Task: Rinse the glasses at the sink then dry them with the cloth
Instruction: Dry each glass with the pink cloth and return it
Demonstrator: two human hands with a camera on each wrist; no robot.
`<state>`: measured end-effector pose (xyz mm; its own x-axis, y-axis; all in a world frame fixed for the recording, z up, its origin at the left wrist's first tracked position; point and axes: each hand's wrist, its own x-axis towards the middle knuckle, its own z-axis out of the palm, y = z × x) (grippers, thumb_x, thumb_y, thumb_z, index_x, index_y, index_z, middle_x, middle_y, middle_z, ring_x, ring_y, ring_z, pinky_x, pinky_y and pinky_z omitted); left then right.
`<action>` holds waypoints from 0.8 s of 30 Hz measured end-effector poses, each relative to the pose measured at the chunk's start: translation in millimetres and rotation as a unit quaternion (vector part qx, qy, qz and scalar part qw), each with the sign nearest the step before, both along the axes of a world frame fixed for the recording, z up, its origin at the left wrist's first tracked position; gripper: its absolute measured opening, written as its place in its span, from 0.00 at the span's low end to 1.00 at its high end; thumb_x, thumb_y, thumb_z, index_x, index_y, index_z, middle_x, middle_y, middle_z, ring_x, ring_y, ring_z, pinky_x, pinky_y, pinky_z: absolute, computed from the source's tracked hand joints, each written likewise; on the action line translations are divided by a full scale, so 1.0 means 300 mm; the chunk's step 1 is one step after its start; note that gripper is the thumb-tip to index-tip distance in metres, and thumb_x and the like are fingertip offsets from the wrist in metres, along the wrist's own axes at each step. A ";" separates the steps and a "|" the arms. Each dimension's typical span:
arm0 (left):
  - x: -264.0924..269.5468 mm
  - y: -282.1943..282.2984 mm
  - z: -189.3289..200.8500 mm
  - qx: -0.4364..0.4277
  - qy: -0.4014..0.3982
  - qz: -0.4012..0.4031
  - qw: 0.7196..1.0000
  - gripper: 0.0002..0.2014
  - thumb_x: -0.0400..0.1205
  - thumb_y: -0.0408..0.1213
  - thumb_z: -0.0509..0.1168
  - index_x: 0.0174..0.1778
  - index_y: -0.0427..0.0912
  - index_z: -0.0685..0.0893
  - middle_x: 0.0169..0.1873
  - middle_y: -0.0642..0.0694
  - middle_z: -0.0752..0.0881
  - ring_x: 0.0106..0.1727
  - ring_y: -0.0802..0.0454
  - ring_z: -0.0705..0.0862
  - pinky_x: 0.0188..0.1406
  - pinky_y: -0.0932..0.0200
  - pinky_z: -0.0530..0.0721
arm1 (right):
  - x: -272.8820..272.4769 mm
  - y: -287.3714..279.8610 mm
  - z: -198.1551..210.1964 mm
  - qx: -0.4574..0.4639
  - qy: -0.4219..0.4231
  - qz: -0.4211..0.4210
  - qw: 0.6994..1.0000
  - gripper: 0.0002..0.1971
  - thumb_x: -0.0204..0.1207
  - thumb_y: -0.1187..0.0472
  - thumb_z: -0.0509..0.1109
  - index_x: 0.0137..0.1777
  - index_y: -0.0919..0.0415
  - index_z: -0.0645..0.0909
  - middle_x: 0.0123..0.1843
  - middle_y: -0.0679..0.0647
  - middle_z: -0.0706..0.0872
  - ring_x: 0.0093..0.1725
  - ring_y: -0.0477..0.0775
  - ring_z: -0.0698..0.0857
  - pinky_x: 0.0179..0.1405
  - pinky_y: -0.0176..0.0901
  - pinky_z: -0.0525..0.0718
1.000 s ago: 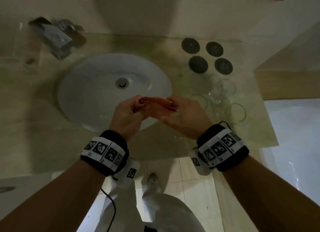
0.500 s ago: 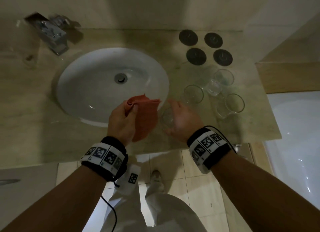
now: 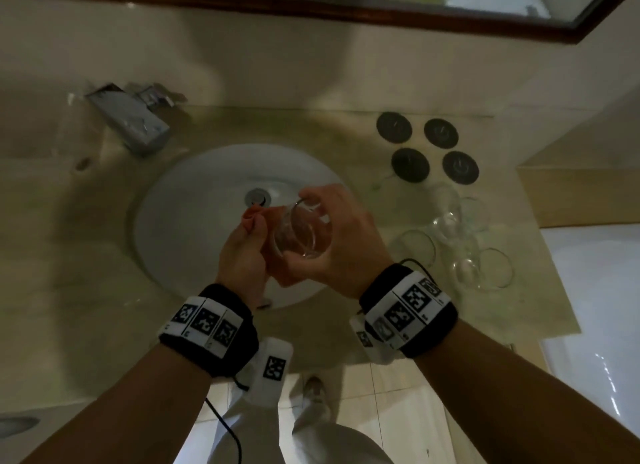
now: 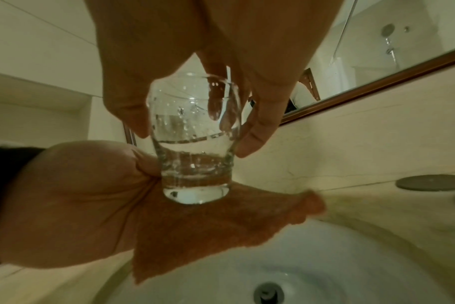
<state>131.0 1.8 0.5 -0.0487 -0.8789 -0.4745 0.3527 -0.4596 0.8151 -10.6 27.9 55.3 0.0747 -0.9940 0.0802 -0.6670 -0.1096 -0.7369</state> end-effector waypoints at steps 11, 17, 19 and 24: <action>0.198 -0.348 0.109 -0.025 0.057 -0.020 0.998 0.17 0.91 0.42 0.52 0.58 0.44 0.87 0.53 0.45 0.93 0.53 0.50 0.92 0.45 0.57 0.90 | 0.200 -0.336 0.092 0.002 0.016 -0.034 0.999 0.35 0.66 0.47 0.85 0.69 0.52 0.72 0.64 0.48 0.80 0.57 0.46 0.84 0.43 0.23 0.75; 0.227 -0.441 0.176 -0.066 0.052 -0.025 0.996 0.20 0.92 0.43 0.51 0.61 0.37 0.87 0.52 0.39 0.92 0.51 0.46 0.91 0.49 0.52 0.90 | 0.244 -0.430 0.150 -0.057 -0.037 -0.047 0.997 0.35 0.65 0.48 0.85 0.67 0.50 0.71 0.60 0.48 0.82 0.53 0.45 0.86 0.44 0.30 0.85; 0.235 -0.463 0.196 -0.079 0.061 -0.013 0.995 0.23 0.92 0.42 0.50 0.53 0.42 0.92 0.48 0.43 0.93 0.49 0.49 0.91 0.47 0.56 0.90 | 0.232 -0.453 0.148 -0.082 -0.042 -0.065 0.994 0.35 0.64 0.49 0.84 0.67 0.52 0.70 0.60 0.47 0.78 0.53 0.47 0.85 0.42 0.28 0.83; 0.216 -0.441 0.206 -0.078 0.044 -0.001 0.996 0.21 0.92 0.44 0.52 0.53 0.41 0.91 0.50 0.34 0.88 0.43 0.46 0.88 0.39 0.54 0.87 | 0.243 -0.448 0.159 -0.088 -0.041 -0.012 0.995 0.34 0.64 0.49 0.85 0.65 0.50 0.69 0.58 0.50 0.82 0.51 0.49 0.87 0.43 0.45 0.88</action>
